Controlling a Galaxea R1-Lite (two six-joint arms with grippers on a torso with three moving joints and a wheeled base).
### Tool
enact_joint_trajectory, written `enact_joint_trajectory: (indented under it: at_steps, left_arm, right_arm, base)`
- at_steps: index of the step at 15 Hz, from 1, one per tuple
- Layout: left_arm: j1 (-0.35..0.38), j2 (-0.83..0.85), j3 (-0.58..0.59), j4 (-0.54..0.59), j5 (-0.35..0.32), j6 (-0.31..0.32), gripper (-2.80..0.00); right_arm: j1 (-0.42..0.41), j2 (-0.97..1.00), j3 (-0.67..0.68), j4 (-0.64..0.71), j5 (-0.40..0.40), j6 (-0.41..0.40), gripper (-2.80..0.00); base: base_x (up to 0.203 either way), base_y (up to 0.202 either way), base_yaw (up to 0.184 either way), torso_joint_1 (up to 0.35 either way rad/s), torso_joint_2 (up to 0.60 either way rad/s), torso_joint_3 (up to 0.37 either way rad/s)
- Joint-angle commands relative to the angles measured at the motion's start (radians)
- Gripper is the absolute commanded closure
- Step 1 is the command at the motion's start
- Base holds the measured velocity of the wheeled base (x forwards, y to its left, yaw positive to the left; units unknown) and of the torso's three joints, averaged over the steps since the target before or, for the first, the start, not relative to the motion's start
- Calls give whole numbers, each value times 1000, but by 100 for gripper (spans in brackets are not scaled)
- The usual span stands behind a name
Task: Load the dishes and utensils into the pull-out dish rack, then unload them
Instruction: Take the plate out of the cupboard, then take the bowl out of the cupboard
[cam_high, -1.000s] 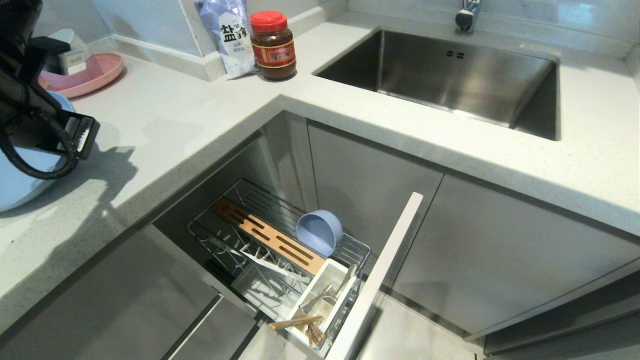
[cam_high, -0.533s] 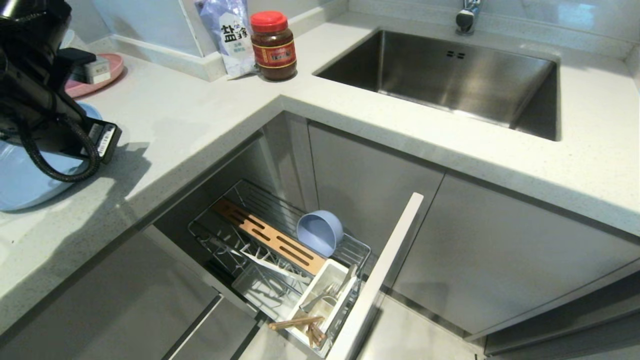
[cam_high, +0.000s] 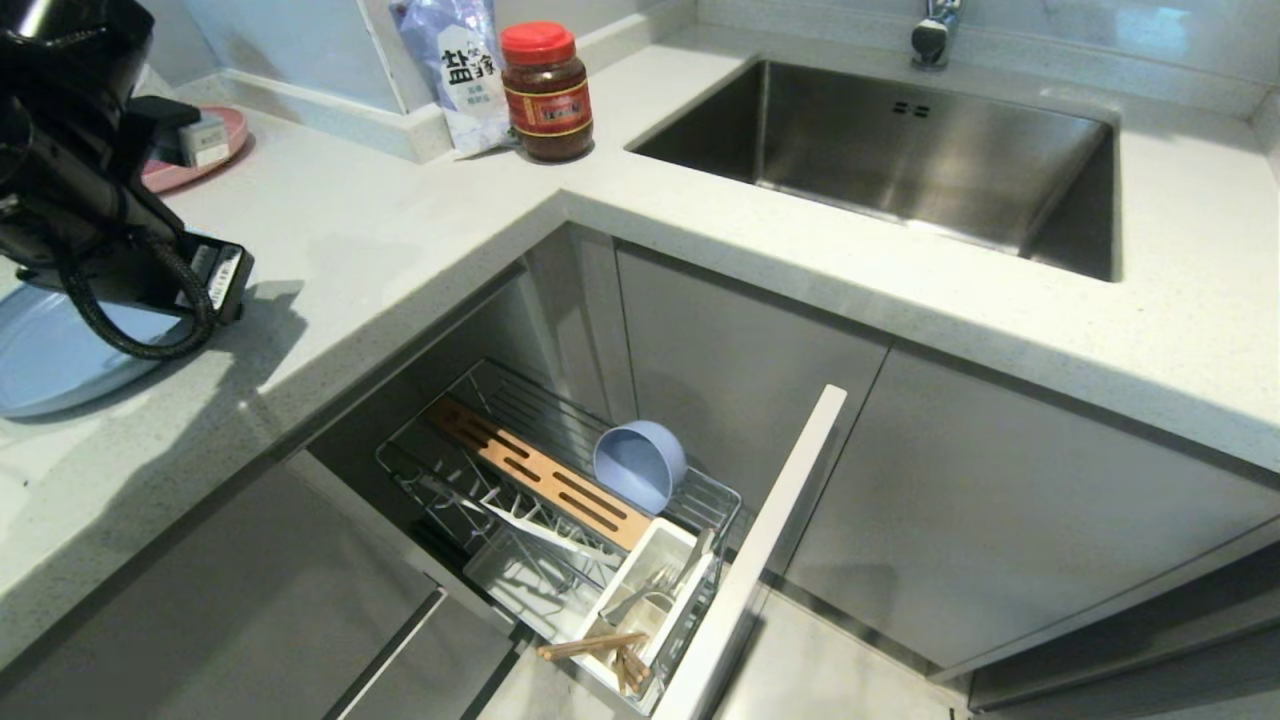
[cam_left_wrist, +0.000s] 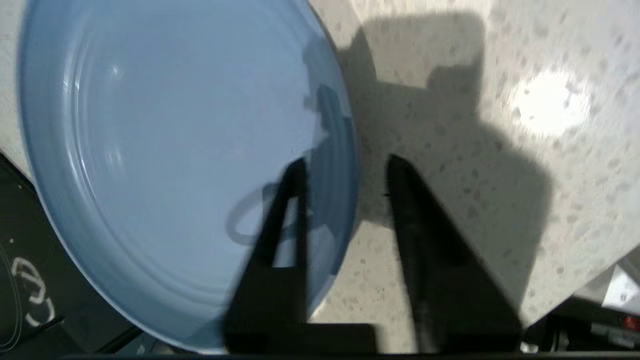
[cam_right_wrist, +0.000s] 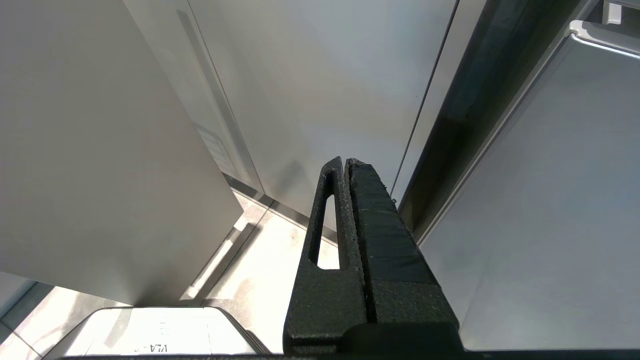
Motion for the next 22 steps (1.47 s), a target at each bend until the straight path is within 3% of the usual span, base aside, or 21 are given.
enact_joint_trajectory:
  at_steps: [1, 4, 6, 8, 9, 11, 12, 14, 16, 22]
  left_arm:
    - [-1, -6, 0, -10, 5, -3, -280]
    - [-3, -35, 2, -46, 3, -16, -280]
    - [-12, -90, 2, -70, 0, -87, -280]
    - [-15, -154, 17, -103, -7, -227, -280]
    - [-15, -189, 34, -113, -16, -330, -280]
    - [-15, -270, 89, -122, -80, -509, -280]
    - [-17, -303, 104, -143, -153, -538, 0]
    - [-64, -328, 138, -228, -203, -579, 0]
    - [-116, -313, 146, -287, -208, -686, 0]
    - [-290, -259, 153, -327, -203, -883, 0]
  right_arm:
    - [-1, -4, 2, 0, 0, 0, 0]
    - [-1, -4, 2, 0, 0, 0, 0]
    - [0, -4, 2, 0, 0, 0, 0]
    - [-1, -4, 2, 0, 0, 0, 0]
    - [0, -4, 2, 0, 0, 0, 0]
    - [-1, -4, 2, 0, 0, 0, 0]
    - [-1, -4, 2, 0, 0, 0, 0]
    - [0, -4, 2, 0, 0, 0, 0]
    - [0, -4, 2, 0, 0, 0, 0]
    - [1, -4, 2, 0, 0, 0, 0]
  base:
    - [0, 0, 0, 0, 0, 0]
    - [0, 0, 0, 0, 0, 0]
    - [0, 0, 0, 0, 0, 0]
    - [0, 0, 0, 0, 0, 0]
    - [0, 0, 0, 0, 0, 0]
    - [0, 0, 0, 0, 0, 0]
    - [0, 0, 0, 0, 0, 0]
    - [0, 0, 0, 0, 0, 0]
    - [0, 0, 0, 0, 0, 0]
    - [0, 0, 0, 0, 0, 0]
